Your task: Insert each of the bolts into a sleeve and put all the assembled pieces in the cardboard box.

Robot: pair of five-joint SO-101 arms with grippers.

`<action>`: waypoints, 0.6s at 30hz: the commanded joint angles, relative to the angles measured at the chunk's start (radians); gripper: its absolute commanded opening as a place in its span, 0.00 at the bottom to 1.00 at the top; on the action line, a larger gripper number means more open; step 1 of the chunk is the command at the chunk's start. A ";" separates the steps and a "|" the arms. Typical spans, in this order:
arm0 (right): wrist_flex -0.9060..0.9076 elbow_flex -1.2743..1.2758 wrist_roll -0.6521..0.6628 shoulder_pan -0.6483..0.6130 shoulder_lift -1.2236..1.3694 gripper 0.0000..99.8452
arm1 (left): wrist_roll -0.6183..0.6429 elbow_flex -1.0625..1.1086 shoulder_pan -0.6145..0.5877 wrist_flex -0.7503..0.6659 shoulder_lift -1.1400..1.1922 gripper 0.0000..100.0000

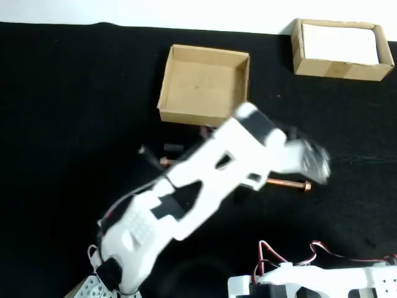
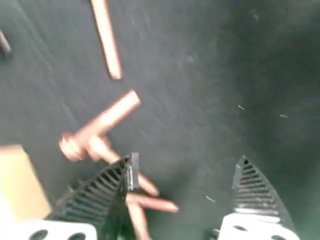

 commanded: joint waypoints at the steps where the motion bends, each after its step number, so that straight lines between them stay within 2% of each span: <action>1: -0.070 0.002 0.029 0.013 -0.021 0.01 | -0.101 -0.104 0.054 -0.158 0.067 0.30; 4: -0.079 0.002 0.037 0.002 -0.019 0.01 | 0.025 -0.176 0.071 -0.292 0.162 0.30; 7: -0.079 0.002 0.037 -0.030 -0.019 0.01 | 0.167 -0.255 0.064 -0.325 0.243 0.30; 12: -0.079 -0.005 0.035 -0.079 -0.027 0.01 | 0.175 -0.378 0.065 -0.368 0.366 0.30; 18: -0.077 -0.004 0.037 -0.079 -0.028 0.01 | 0.181 -0.503 0.061 -0.451 0.490 0.30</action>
